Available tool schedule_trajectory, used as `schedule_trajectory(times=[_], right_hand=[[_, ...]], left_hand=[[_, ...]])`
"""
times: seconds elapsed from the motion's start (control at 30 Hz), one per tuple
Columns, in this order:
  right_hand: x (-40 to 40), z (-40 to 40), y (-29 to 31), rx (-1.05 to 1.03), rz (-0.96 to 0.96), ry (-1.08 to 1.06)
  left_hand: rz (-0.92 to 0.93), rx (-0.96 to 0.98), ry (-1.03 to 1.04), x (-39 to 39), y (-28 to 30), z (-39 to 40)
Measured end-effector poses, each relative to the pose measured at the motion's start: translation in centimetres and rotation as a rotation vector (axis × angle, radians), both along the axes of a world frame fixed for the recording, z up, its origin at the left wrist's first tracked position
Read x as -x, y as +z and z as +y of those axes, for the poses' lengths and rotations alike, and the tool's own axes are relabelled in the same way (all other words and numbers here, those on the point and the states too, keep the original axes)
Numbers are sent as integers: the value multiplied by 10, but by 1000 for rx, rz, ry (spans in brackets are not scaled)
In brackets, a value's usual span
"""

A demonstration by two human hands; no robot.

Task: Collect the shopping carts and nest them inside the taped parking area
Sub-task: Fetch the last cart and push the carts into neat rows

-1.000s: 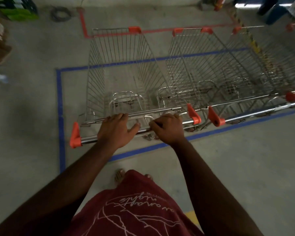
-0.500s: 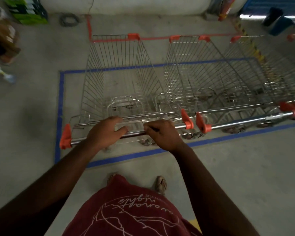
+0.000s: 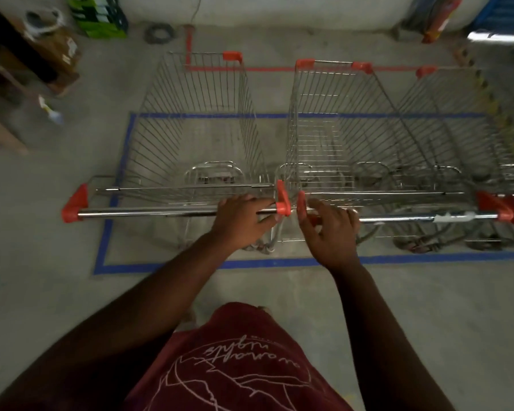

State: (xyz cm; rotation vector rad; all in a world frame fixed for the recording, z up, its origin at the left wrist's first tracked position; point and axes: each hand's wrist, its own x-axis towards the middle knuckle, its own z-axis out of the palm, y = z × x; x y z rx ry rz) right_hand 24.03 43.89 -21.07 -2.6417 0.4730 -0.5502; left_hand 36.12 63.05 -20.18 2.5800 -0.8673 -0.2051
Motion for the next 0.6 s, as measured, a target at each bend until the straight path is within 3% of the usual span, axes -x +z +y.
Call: schedule_trajectory(times=[0.2, 0.6], right_hand=[[-7, -43, -13, -68, 154, 344], [-12, -51, -19, -108, 83, 337]], left_hand=[[-58, 13, 121, 14, -3, 11], [-95, 71, 81, 38, -10, -12]])
